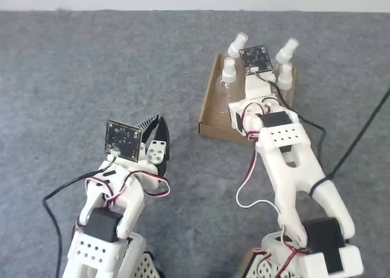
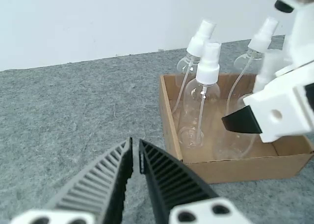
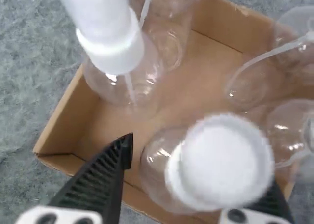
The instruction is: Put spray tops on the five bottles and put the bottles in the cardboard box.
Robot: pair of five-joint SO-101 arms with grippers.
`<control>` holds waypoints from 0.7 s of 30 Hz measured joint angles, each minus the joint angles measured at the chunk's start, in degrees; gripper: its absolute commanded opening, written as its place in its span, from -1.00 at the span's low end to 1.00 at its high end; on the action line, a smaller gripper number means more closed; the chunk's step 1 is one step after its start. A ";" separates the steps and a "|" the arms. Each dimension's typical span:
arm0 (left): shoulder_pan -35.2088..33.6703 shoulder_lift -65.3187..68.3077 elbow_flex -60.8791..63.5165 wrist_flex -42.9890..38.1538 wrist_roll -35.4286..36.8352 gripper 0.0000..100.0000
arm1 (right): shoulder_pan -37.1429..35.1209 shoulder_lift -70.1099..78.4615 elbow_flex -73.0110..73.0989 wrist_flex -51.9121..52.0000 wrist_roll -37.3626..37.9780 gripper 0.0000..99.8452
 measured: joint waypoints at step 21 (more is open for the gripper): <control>0.00 0.00 0.00 0.00 0.00 -0.98 | -0.35 0.18 -20.31 22.07 0.00 -0.47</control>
